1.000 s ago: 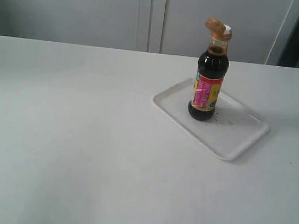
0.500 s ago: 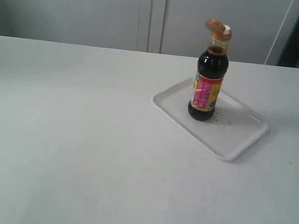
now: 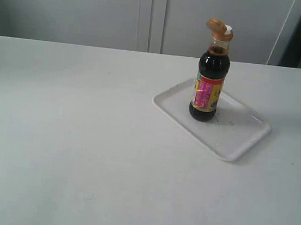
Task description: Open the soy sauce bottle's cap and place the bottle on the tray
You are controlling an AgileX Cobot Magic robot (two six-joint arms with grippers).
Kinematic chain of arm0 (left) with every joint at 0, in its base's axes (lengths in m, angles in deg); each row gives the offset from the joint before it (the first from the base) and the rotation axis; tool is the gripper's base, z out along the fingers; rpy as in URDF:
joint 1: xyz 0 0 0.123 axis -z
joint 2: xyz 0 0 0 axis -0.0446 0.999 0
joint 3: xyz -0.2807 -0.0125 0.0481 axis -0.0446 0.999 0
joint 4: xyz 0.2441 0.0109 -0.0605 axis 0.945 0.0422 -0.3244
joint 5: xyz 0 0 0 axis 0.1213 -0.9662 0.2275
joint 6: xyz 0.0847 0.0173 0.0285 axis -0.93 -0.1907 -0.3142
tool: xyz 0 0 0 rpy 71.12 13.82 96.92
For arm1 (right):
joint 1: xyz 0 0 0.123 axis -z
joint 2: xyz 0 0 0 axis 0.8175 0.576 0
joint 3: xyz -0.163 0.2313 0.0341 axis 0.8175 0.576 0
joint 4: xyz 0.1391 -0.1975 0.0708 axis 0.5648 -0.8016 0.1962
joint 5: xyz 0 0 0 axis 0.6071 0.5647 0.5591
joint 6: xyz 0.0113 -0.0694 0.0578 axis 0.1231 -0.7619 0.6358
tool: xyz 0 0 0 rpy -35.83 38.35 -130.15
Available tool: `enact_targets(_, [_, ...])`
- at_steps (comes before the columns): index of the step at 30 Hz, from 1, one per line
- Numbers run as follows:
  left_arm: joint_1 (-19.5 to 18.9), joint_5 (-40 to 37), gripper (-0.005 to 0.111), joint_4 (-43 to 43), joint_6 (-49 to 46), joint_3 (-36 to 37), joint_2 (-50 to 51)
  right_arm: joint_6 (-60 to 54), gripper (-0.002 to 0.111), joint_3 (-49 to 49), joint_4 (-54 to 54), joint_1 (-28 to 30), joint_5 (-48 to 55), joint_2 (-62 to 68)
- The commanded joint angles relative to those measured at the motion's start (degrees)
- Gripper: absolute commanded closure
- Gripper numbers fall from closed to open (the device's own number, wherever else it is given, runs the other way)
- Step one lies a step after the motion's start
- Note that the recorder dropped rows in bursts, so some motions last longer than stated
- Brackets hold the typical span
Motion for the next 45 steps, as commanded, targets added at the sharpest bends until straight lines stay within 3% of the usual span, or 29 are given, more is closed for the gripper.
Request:
enact_targets(1, [-0.17,0.96,0.107,-0.74,0.36,0.32,-0.57,-0.17,0.108,0.65,-0.04,-0.14,0.39,-0.45])
enact_targets(23, [-0.17,0.86,0.107,-2.17,0.14,0.48,-0.86,-0.17,0.108,0.65,0.07,-0.14,0.37,-0.45])
enact_targets(27, [-0.65,1.26,0.107,-3.96,-9.10,2.49,-2.36,-0.17,0.108,0.65,0.07,-0.14,0.37,-0.45])
enact_targets(37, [-12.04,4.99,0.107,-9.22,-10.41,9.67,-5.37,-0.17,0.108,0.65,0.07,-0.14,0.37,-0.45])
enact_targets(45, [-16.64,6.02,0.107,-11.56,-11.08,15.08,-10.19,-0.17,0.108,0.65,-0.06,-0.14,0.37,-0.45])
